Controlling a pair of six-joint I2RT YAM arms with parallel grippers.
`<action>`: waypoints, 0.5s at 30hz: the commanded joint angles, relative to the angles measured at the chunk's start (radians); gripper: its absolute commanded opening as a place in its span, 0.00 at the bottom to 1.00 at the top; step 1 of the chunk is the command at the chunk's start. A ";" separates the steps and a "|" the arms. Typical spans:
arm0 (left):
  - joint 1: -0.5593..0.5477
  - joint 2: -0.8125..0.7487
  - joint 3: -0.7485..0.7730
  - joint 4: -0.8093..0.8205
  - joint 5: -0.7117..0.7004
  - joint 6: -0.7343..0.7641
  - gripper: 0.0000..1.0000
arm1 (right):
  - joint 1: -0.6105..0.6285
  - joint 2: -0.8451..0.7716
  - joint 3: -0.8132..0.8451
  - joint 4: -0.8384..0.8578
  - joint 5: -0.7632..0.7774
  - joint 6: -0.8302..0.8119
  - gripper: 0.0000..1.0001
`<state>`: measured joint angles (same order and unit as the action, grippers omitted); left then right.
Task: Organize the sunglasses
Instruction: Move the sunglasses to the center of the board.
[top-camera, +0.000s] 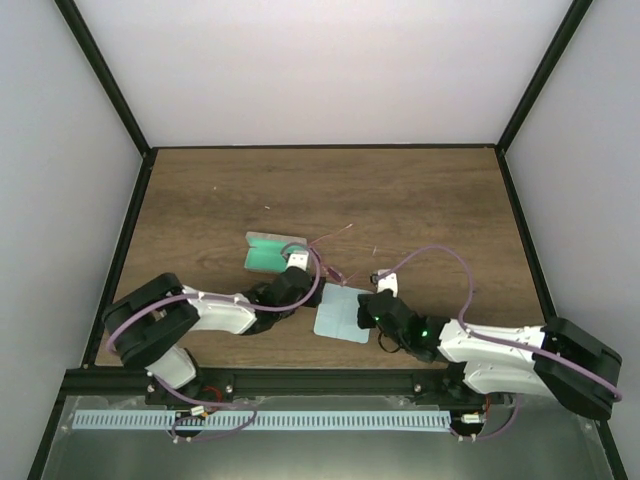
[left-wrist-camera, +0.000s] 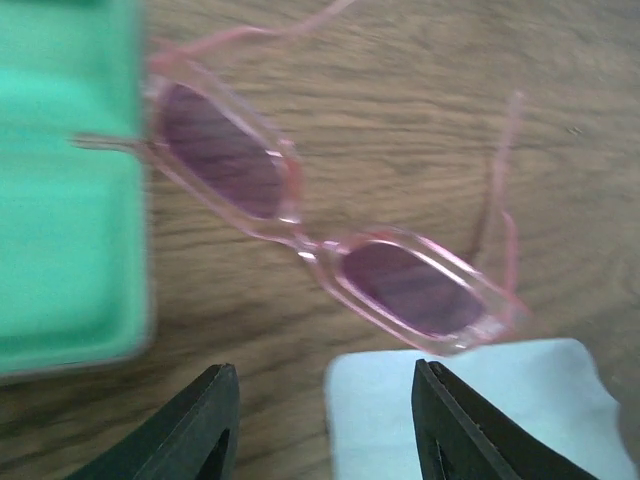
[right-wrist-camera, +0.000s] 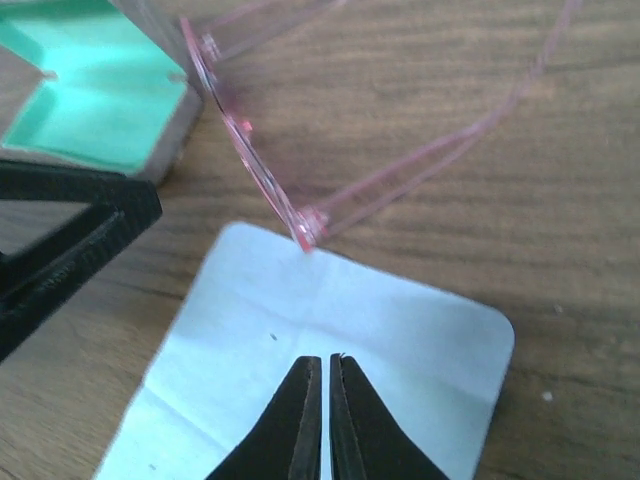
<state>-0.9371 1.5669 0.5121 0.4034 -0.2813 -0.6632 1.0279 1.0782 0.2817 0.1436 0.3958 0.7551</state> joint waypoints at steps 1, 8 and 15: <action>-0.039 0.052 0.061 0.052 0.069 0.030 0.50 | -0.005 0.029 -0.041 -0.021 -0.034 0.066 0.04; -0.040 0.126 0.093 0.069 0.134 0.031 0.51 | -0.005 0.122 -0.074 0.043 -0.073 0.107 0.07; -0.040 0.185 0.097 0.068 0.117 0.021 0.52 | -0.011 0.126 -0.049 0.013 -0.025 0.101 0.10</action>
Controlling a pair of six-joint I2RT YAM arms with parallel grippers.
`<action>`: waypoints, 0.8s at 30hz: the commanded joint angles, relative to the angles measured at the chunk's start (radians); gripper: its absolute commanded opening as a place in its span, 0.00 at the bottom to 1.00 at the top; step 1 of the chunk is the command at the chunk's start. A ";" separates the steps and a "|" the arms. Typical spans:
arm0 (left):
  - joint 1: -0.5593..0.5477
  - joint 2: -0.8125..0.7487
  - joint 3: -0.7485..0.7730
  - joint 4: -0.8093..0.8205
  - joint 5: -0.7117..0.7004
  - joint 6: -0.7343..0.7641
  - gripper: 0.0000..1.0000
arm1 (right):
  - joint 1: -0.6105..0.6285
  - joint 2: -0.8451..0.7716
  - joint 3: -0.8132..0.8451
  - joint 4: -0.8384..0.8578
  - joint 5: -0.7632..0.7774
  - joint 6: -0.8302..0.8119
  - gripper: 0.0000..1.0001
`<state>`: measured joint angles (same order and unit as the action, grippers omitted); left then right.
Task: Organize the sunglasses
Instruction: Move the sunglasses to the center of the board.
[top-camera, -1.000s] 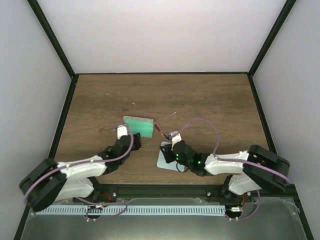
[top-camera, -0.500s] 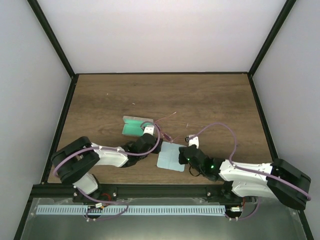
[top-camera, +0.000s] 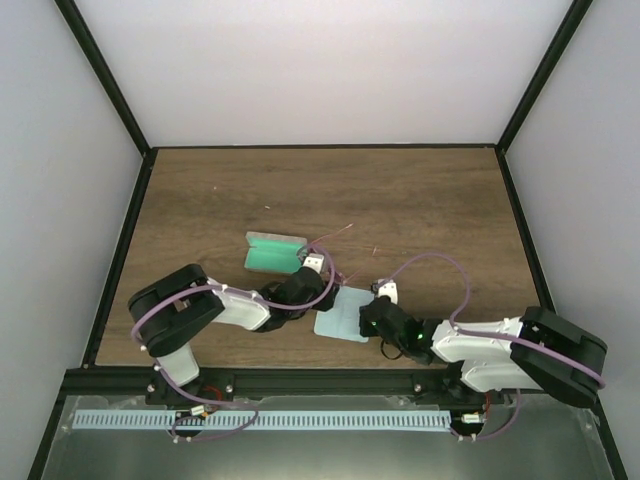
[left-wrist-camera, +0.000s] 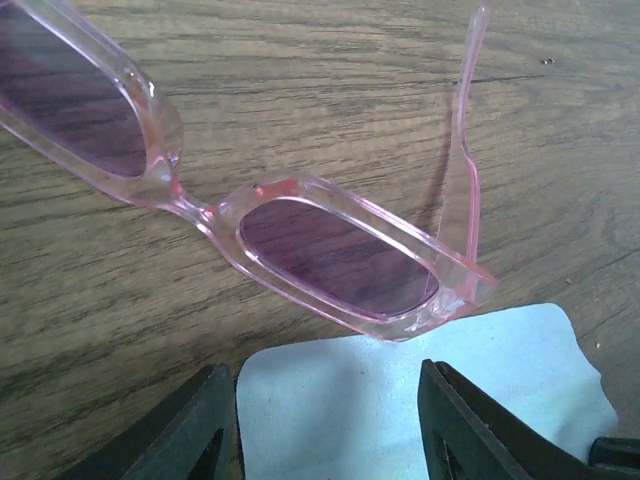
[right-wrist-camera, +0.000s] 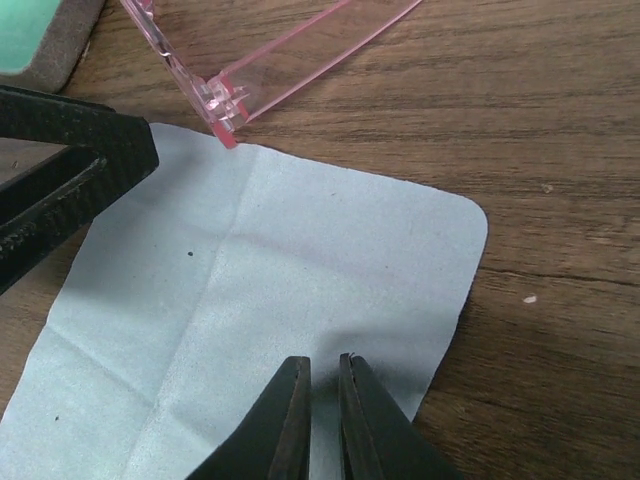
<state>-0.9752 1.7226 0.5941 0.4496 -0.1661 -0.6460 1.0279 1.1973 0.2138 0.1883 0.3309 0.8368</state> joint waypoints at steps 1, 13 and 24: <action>-0.002 0.038 0.024 0.020 -0.008 0.004 0.54 | -0.013 0.009 0.023 -0.030 0.040 0.016 0.10; 0.017 0.173 0.210 -0.035 -0.053 0.027 0.62 | -0.027 0.019 0.042 -0.059 0.046 0.000 0.12; 0.099 0.137 0.152 0.012 0.006 0.023 1.00 | -0.089 0.010 0.045 -0.043 0.027 -0.049 0.13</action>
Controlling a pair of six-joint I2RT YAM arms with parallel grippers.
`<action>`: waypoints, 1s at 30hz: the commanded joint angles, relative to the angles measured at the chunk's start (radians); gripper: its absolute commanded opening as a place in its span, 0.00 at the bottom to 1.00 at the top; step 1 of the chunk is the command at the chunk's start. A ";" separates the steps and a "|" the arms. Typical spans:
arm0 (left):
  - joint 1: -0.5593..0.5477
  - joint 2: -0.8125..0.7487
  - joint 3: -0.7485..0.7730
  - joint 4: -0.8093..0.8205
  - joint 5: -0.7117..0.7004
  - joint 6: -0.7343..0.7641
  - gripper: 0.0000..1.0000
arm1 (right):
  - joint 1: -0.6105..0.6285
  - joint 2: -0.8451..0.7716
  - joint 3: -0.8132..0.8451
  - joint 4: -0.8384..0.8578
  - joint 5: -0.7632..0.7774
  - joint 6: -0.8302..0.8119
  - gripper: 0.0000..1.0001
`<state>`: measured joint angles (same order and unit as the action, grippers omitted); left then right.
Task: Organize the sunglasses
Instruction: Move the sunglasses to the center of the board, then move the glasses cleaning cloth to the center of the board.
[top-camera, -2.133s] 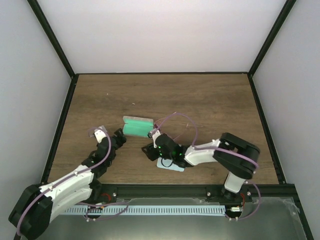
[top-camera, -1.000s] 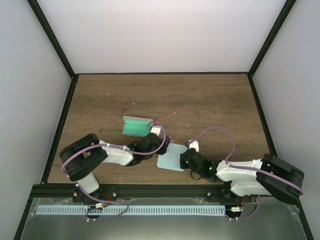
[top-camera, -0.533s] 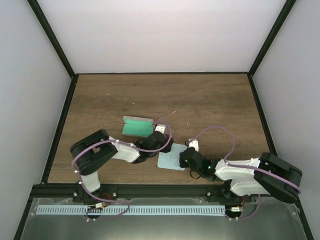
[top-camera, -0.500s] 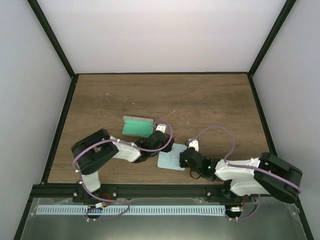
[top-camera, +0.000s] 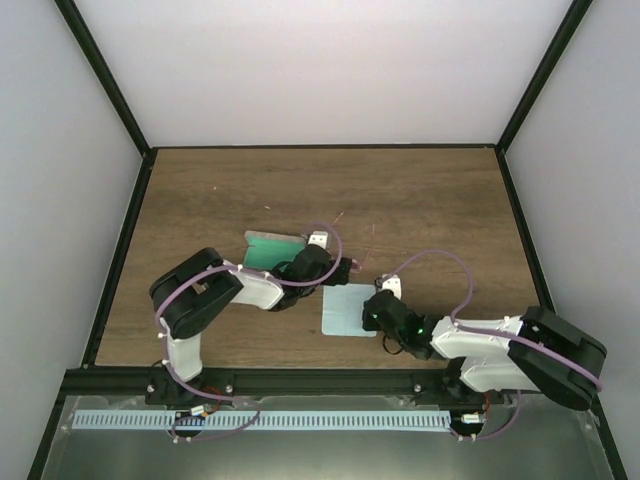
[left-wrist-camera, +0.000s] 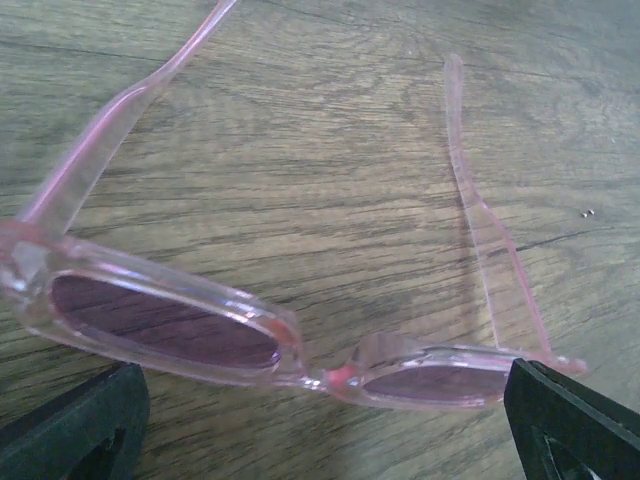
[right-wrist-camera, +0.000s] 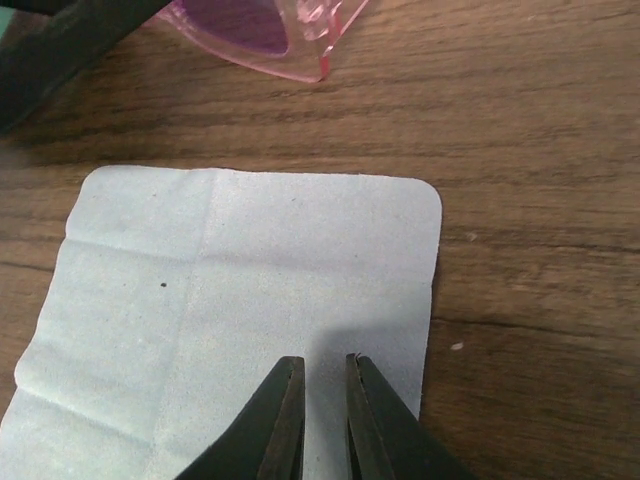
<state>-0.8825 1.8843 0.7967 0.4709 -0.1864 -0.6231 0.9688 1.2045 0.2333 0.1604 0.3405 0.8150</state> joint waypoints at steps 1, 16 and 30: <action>0.005 -0.035 -0.064 0.000 0.033 -0.002 1.00 | -0.039 0.008 0.029 -0.011 0.014 -0.034 0.13; 0.006 -0.136 -0.155 0.031 0.044 0.018 1.00 | -0.173 0.271 0.175 0.059 -0.028 -0.117 0.16; 0.013 -0.082 -0.078 0.014 -0.009 0.046 1.00 | -0.178 0.220 0.179 0.042 -0.064 -0.138 0.17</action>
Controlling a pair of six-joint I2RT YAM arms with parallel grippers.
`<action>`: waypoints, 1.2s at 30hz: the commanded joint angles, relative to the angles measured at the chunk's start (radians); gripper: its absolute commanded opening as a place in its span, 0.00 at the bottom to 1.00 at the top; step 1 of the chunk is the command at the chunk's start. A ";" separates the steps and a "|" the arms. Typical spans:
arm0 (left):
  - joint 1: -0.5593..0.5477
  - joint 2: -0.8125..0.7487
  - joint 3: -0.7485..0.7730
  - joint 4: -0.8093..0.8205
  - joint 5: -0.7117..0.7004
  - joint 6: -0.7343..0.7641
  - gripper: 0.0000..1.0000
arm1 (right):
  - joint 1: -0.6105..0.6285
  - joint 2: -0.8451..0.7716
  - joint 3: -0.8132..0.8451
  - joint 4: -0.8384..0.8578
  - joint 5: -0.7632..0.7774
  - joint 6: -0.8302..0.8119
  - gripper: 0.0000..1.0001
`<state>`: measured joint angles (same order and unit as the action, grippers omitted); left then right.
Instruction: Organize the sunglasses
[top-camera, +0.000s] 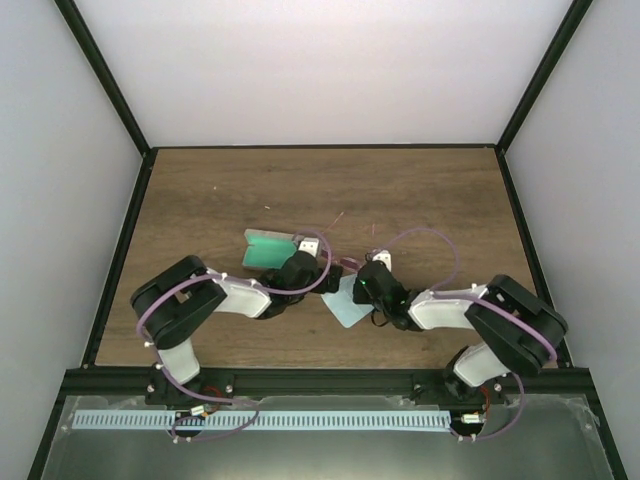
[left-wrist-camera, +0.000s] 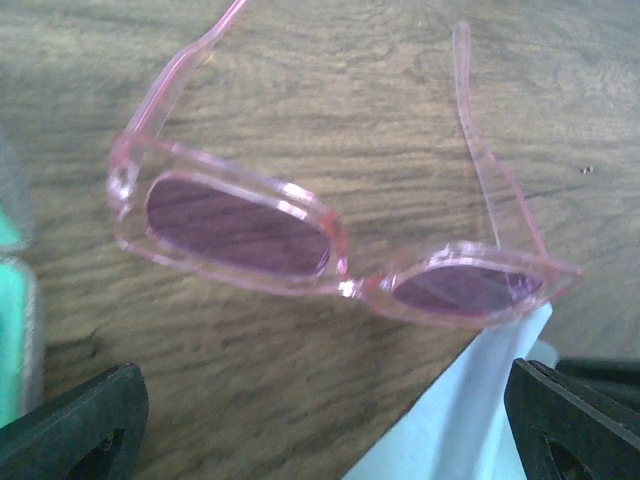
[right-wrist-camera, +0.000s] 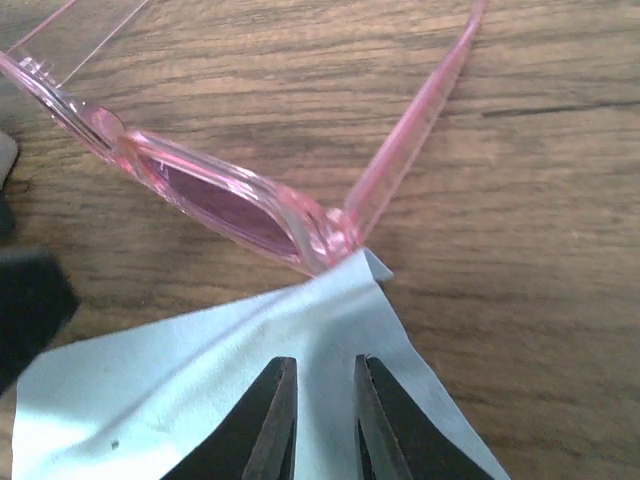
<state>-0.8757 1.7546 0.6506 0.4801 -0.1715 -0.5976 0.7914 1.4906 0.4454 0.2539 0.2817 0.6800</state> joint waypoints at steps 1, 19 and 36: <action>0.007 0.070 0.088 0.004 -0.022 0.021 1.00 | 0.005 -0.081 -0.042 -0.058 -0.003 -0.001 0.18; 0.147 0.246 0.231 0.045 0.064 -0.030 1.00 | 0.105 -0.139 -0.112 0.088 -0.202 0.032 0.25; 0.153 0.210 0.209 0.042 0.073 -0.033 1.00 | 0.146 -0.151 -0.205 0.041 -0.192 0.128 0.26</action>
<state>-0.7269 1.9785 0.8860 0.5499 -0.1104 -0.6235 0.9291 1.3666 0.2687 0.4072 0.0521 0.7753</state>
